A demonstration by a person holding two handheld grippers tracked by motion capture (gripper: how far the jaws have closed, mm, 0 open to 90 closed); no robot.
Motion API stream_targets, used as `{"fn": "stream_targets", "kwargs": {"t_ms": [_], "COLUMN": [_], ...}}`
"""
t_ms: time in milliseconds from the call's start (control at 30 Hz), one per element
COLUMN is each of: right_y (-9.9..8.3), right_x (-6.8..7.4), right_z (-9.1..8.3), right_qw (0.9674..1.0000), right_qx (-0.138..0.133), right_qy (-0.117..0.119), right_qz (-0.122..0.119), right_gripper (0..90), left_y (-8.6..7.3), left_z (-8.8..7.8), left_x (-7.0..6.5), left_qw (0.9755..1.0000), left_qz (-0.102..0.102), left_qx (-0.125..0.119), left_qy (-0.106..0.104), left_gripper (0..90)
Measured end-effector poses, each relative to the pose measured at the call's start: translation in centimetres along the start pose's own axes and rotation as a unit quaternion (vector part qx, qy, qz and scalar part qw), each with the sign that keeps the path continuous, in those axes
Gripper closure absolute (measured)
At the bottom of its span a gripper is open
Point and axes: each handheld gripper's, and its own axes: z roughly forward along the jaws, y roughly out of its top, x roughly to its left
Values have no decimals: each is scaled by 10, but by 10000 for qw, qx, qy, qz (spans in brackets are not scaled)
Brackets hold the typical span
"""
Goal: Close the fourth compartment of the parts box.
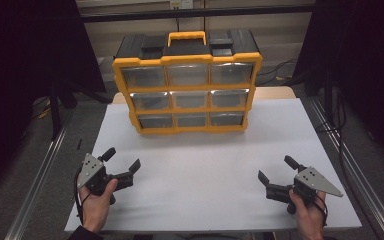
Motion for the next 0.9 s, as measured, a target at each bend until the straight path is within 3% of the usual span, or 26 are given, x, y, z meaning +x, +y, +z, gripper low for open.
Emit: {"fn": "stream_targets", "kwargs": {"t_ms": [133,400,667,733,800,900], "right_y": [0,0,-1,-1,-1,-1], "right_x": [0,-2,-2,-2,-2,-2], "right_z": [0,-3,-2,-2,-3,-3], "right_qw": [10000,10000,10000,10000,10000,10000], "right_qx": [0,-10,2,-6,-8,-7], "right_qy": [-20,-41,-44,-45,-48,-53], "right_qz": [-2,19,19,31,37,24], "right_gripper": [0,0,0,0,0,0], "left_y": [-4,-13,-22,-23,-22,-23], "left_z": [-4,-11,-20,-23,-24,-22], "left_x": [-3,-6,-3,-5,-7,-6], "left_qw": [9999,9998,9992,9992,9993,9994], "left_qz": [28,-11,-311,-285,-136,-210], "left_qx": [95,179,172,110,79,145], "left_qy": [-60,55,207,274,337,250], "left_gripper": [27,27,27,27,28,28]}}
